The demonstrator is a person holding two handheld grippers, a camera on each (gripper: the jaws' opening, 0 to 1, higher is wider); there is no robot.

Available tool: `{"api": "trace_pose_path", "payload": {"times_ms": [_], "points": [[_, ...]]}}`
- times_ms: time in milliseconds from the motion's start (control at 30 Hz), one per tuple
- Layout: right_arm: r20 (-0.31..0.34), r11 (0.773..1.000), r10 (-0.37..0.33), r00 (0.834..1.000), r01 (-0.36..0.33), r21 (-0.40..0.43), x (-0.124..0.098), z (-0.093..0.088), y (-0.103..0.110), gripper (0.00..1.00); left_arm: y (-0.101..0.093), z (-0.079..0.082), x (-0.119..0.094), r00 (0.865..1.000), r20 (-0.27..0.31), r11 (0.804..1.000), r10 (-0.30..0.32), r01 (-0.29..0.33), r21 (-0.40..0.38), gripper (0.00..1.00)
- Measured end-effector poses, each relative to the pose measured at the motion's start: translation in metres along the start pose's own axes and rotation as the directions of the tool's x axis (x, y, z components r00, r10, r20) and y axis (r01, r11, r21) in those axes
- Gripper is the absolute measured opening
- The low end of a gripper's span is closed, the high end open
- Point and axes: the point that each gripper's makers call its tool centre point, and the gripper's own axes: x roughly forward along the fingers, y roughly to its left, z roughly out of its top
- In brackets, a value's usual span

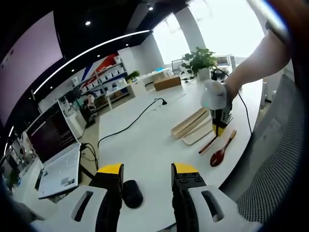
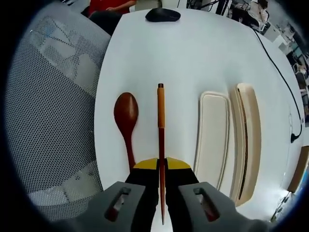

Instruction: Arrange the utensils inside the cutlery case until each visible utensil rests in its matching compartment.

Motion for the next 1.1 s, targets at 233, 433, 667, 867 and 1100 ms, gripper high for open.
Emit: {"api": "trace_pose_path", "payload": {"times_ms": [233, 433, 667, 867, 1100], "points": [[0.000, 1.000, -0.006, 1.000, 0.006, -0.008, -0.004, 0.000, -0.001, 0.00, 0.000, 0.000, -0.001, 1.000, -0.001, 1.000, -0.001, 0.001, 0.003, 0.40], [-0.001, 1.000, -0.004, 1.000, 0.004, -0.015, -0.006, -0.002, -0.002, 0.00, -0.001, 0.000, -0.001, 1.000, -0.002, 1.000, -0.002, 0.002, 0.005, 0.40], [-0.013, 1.000, -0.019, 1.000, 0.019, -0.007, -0.011, -0.008, -0.007, 0.00, -0.001, 0.000, 0.000, 1.000, -0.003, 1.000, -0.003, 0.003, 0.007, 0.40], [-0.017, 1.000, -0.024, 1.000, 0.024, -0.006, -0.013, -0.010, -0.010, 0.00, -0.002, 0.000, 0.000, 1.000, -0.004, 1.000, -0.003, 0.003, 0.008, 0.40], [-0.020, 1.000, -0.029, 0.999, 0.029, -0.009, -0.017, -0.011, -0.012, 0.00, -0.002, 0.000, 0.000, 1.000, -0.003, 1.000, -0.004, 0.004, 0.009, 0.40]]}}
